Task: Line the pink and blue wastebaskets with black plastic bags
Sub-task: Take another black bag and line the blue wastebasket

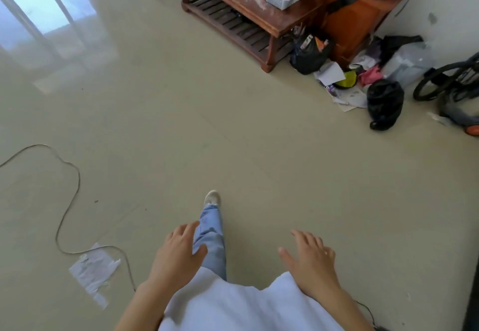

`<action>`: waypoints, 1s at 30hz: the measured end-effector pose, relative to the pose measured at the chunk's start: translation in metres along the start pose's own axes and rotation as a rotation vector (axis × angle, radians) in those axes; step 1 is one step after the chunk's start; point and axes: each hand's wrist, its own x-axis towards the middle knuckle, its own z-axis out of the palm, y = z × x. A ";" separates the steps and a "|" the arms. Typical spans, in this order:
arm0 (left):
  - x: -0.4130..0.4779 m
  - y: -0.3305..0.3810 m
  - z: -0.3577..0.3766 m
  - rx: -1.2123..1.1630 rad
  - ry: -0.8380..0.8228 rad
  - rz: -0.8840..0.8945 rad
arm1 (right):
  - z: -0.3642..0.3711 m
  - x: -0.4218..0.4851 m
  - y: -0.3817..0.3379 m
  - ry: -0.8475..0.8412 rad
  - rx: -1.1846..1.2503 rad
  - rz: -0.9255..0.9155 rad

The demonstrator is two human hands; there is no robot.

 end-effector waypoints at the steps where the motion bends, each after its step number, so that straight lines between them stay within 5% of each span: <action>1: 0.030 0.003 -0.018 0.019 0.011 0.003 | -0.013 0.028 -0.010 0.011 -0.004 0.003; 12: 0.290 0.093 -0.216 0.214 0.061 0.128 | -0.165 0.259 -0.144 0.095 0.055 0.048; 23: 0.542 0.205 -0.279 0.320 -0.024 0.070 | -0.289 0.504 -0.150 0.084 0.044 0.142; 30: 0.697 0.320 -0.360 0.325 0.067 0.162 | -0.414 0.659 -0.164 0.111 -0.016 0.074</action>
